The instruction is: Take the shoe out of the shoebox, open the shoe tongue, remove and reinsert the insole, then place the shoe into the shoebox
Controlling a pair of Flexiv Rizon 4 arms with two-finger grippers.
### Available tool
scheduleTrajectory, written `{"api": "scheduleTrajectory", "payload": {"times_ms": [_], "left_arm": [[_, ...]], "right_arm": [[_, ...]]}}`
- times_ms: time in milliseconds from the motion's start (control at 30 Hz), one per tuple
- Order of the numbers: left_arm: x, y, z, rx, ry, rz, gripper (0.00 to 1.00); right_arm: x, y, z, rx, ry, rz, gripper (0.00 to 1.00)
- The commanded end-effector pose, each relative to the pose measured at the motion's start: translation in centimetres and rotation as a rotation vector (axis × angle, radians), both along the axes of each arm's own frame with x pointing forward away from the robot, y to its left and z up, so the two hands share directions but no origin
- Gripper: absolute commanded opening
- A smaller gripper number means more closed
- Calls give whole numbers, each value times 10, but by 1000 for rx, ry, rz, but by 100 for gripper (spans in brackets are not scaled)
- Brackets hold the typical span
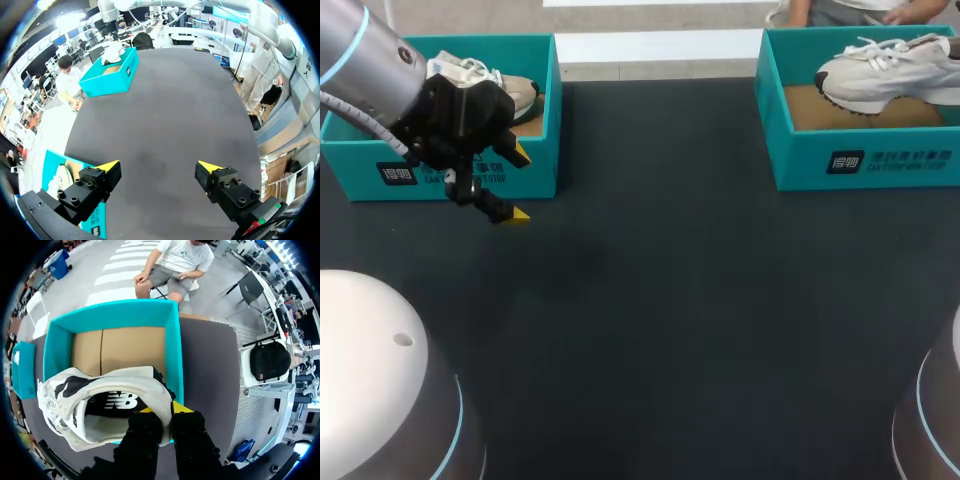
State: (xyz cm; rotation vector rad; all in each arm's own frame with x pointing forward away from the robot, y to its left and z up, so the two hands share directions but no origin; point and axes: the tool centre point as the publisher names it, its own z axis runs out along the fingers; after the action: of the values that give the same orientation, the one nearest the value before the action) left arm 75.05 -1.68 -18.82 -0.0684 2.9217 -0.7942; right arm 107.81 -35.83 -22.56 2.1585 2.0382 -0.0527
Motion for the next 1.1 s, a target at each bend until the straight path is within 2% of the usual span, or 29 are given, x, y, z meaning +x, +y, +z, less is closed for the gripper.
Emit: {"api": "scheduleTrajectory", "payload": {"times_ms": [33,267,500,1100], "left_arm": [[-1,1,-1,1,-2,0,100],[-1,1,-1,1,-2,0,100],[-1,1,-1,1,-2,0,100],[-1,1,-1,1,-2,0,100]], "right_arm": [[9,-4,-15,14,-10,-35,0],[19,-5,-29,-13,-9,-38,0],[22,0,-47,-54,18,-20,0],[-11,1,-72,-40,83,-16,0]]}}
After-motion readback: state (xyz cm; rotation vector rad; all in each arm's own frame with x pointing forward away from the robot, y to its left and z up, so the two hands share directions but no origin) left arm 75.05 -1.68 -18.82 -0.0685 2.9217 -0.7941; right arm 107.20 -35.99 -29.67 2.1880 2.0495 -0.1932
